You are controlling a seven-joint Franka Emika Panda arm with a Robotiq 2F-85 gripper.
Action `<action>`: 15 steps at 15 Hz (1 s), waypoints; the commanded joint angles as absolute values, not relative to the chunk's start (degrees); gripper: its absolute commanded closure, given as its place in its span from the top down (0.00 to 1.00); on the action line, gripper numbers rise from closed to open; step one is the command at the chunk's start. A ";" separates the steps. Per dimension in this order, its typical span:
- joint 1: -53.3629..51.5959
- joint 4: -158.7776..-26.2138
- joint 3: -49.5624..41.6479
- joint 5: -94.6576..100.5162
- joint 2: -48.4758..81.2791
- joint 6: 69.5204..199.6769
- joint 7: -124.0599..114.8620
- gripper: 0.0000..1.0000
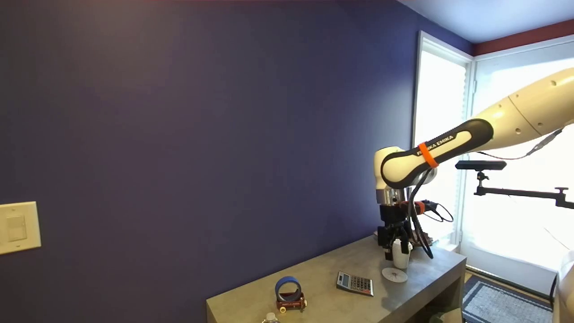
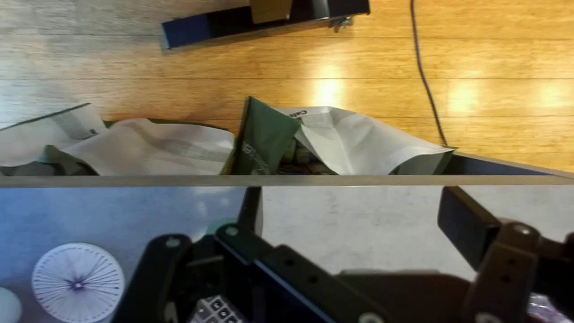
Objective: Place the cup on the round, white object
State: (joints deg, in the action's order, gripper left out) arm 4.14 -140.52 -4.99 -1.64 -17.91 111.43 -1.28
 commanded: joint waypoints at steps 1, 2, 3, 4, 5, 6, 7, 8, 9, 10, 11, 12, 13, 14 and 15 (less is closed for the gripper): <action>7.20 -131.10 -5.02 7.04 -9.22 106.29 -3.10 1.00; 7.69 -128.54 -5.18 9.28 -6.83 104.23 -3.08 1.00; 8.07 -126.28 -5.37 11.18 -4.67 102.40 -3.12 1.00; 8.43 -123.72 -5.60 13.52 -2.07 100.44 -3.47 1.00; 8.44 -121.40 -5.81 15.56 0.34 98.68 -2.70 1.00; 8.54 -119.45 -6.22 17.78 2.40 97.04 -1.79 1.00; 8.46 -117.68 -6.57 20.27 4.54 96.40 -1.32 1.00; 8.45 -116.11 -7.01 22.32 6.48 96.14 -0.50 1.00; 8.55 -114.62 -7.50 24.22 8.35 95.95 1.14 1.00; 8.81 -113.70 -8.06 25.89 9.84 96.45 2.69 1.00; 9.09 -113.02 -8.57 26.89 11.04 97.03 4.27 1.00; 9.67 -113.17 -9.21 27.24 11.63 100.03 5.11 1.00; 8.65 -115.67 -8.59 25.26 9.18 98.97 2.21 1.00; 9.00 -114.89 -9.05 25.80 10.39 99.58 3.09 1.00; 9.31 -114.36 -9.32 26.00 11.19 99.91 3.64 1.00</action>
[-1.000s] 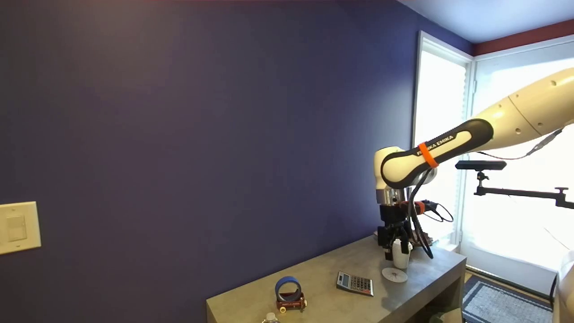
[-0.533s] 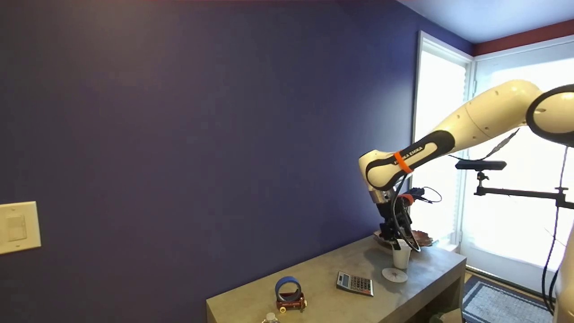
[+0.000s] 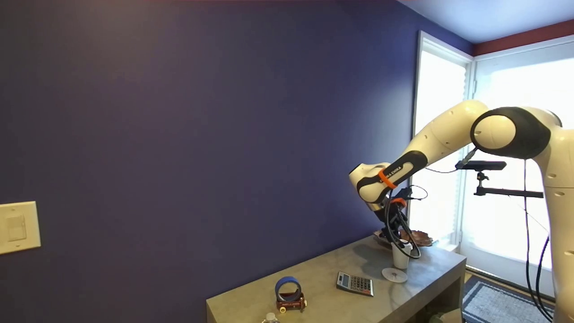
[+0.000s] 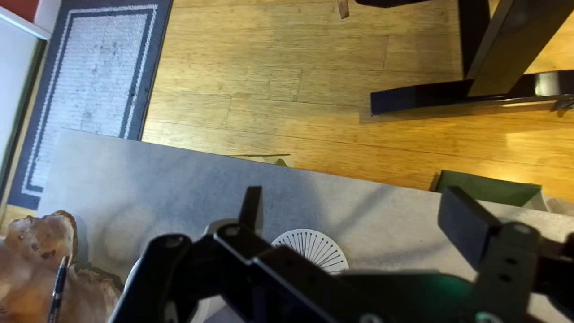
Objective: Place the cup on the round, white object
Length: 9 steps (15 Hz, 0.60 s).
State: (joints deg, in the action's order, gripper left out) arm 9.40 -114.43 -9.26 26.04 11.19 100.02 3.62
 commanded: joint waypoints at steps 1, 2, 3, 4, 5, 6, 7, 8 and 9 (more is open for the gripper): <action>9.52 -114.01 -9.41 26.04 11.60 99.99 3.98 1.00; 9.55 -113.80 -9.44 26.06 11.70 99.99 4.12 1.00; 9.51 -113.66 -9.43 26.06 11.69 99.99 4.16 1.00; 9.49 -113.60 -9.41 26.06 11.69 99.99 4.16 1.00; 9.48 -113.59 -9.40 26.06 11.69 99.99 4.17 1.00; 9.48 -113.59 -9.40 26.06 11.69 99.99 4.18 1.00; 9.48 -113.59 -9.40 26.06 11.69 99.99 4.19 1.00; 9.51 -112.25 -9.38 26.71 13.37 99.20 5.65 1.00; 9.51 -111.38 -9.40 27.58 14.64 99.82 6.20 1.00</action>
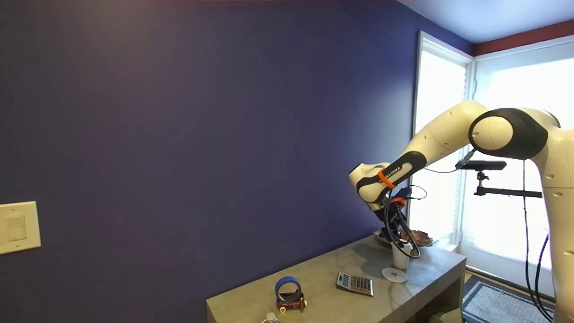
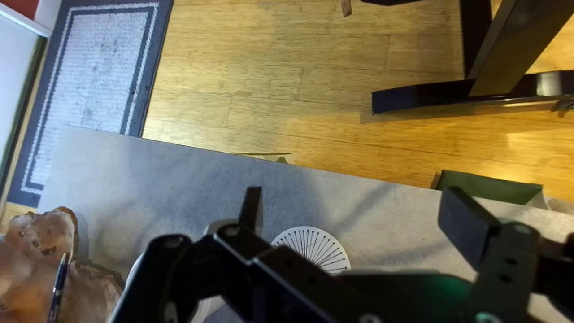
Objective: Place the cup on the round, white object
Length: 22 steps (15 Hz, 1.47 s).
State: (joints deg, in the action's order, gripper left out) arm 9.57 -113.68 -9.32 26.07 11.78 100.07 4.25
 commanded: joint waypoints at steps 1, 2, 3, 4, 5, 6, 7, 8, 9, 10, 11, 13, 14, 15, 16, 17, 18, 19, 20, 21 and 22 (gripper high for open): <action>9.48 -110.60 -9.38 28.23 15.75 99.45 7.28 1.00; 9.55 -109.35 -9.37 28.83 17.14 99.39 8.70 1.00; 9.45 -107.64 -9.52 30.20 18.93 99.08 9.10 1.00; 9.43 -106.32 -9.53 31.19 20.29 99.01 10.01 1.00; 9.46 -104.50 -9.56 32.52 22.02 98.79 11.56 1.00; 9.55 -103.07 -9.53 33.54 23.50 98.96 13.24 1.00; 9.77 -101.39 -9.42 34.64 25.24 99.22 15.59 1.00; 9.93 -99.96 -9.34 35.59 26.89 99.56 17.22 1.00; 10.14 -98.73 -9.17 36.19 28.34 100.05 18.84 1.00; 10.23 -97.22 -9.09 36.82 30.17 100.20 20.02 1.00; 10.30 -95.64 -9.11 37.52 32.01 100.15 20.99 1.00; 10.69 -92.54 -9.24 38.39 35.62 100.07 22.38 1.00; 10.91 -91.47 -9.21 38.72 37.09 100.26 22.99 1.00; 10.99 -90.48 -9.18 39.02 38.36 100.44 23.21 1.00; 11.17 -89.60 -9.09 39.21 39.62 100.67 23.89 1.00; 11.45 -88.12 -9.14 39.17 41.32 100.59 24.45 1.00; 11.61 -87.25 -9.29 39.53 42.55 100.94 24.80 1.00; 12.00 -86.07 -9.30 39.54 43.83 101.11 25.61 1.00; 12.27 -85.18 -9.34 39.75 44.92 101.33 26.38 1.00; 12.50 -84.23 -9.55 40.22 46.07 101.65 27.00 1.00; 12.77 -83.49 -9.70 40.57 46.91 101.92 27.38 1.00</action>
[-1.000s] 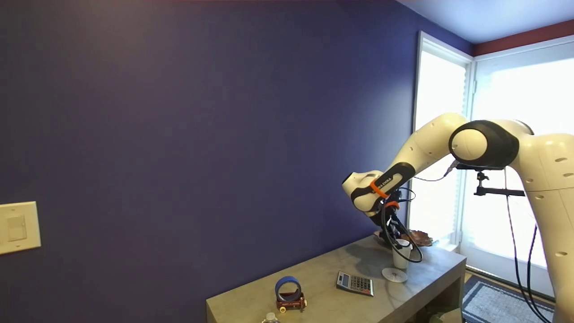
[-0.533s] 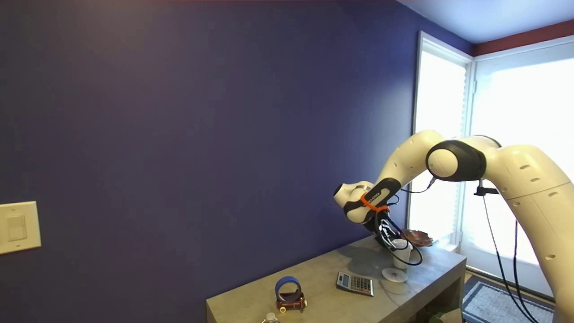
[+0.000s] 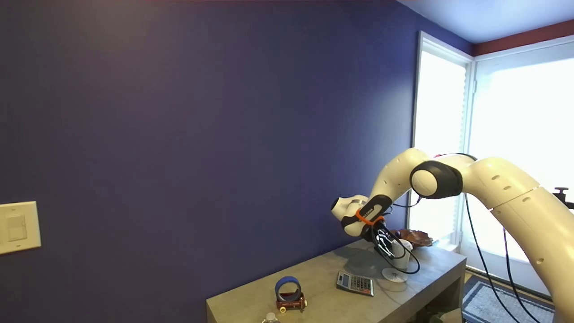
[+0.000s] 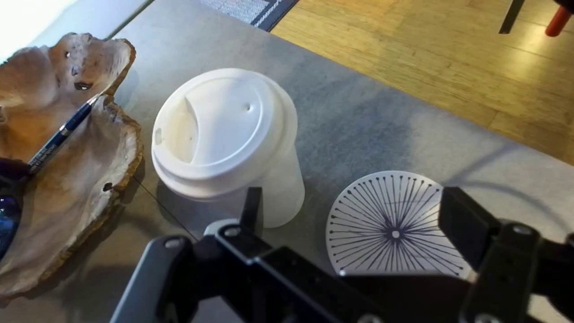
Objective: Place the cup on the round, white object
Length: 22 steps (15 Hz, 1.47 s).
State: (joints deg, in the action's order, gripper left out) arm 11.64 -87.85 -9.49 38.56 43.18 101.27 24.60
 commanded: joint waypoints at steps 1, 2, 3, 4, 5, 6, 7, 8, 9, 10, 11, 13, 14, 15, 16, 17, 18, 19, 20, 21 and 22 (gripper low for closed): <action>13.17 -82.77 -9.79 40.60 47.71 102.15 27.55 1.00; 12.56 -85.87 -9.33 39.42 45.31 101.53 25.52 1.00; 12.76 -85.48 -9.40 39.44 45.89 101.61 25.55 1.00; 12.82 -85.48 -9.41 39.43 46.04 101.61 25.50 1.00; 12.79 -85.47 -9.39 39.43 46.02 101.61 25.50 1.00; 12.72 -85.47 -9.36 39.44 45.98 101.61 25.49 1.00; 12.66 -85.47 -9.33 39.43 45.97 101.61 25.48 1.00; 12.66 -85.47 -9.31 39.43 45.97 101.61 25.48 1.00; 12.66 -85.47 -9.31 39.43 45.97 101.61 25.48 1.00; 12.66 -85.47 -9.31 39.43 45.97 101.61 25.48 1.00; 12.12 -85.08 -9.92 41.43 46.85 102.74 25.11 1.00; 11.42 -84.22 -10.54 44.40 48.30 103.33 25.04 1.00; 11.06 -83.98 -10.83 46.39 49.00 103.86 24.68 1.00; 10.92 -83.76 -10.86 47.89 49.67 104.01 24.66 1.00; 10.93 -83.47 -10.80 49.16 50.35 103.90 24.95 1.00; 10.99 -83.14 -10.71 50.19 51.07 103.51 25.24 1.00; 11.19 -82.70 -10.60 50.94 51.84 103.26 25.58 1.00; 11.38 -82.39 -10.53 51.65 52.51 103.09 25.77 1.00; 11.72 -82.07 -10.38 51.98 53.16 102.90 26.38 1.00; 11.89 -81.66 -10.44 52.33 53.88 102.59 26.48 1.00; 12.09 -81.20 -10.52 52.57 54.62 102.09 26.71 1.00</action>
State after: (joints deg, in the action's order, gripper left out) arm 11.75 -84.28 -10.06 50.64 51.65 103.48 25.26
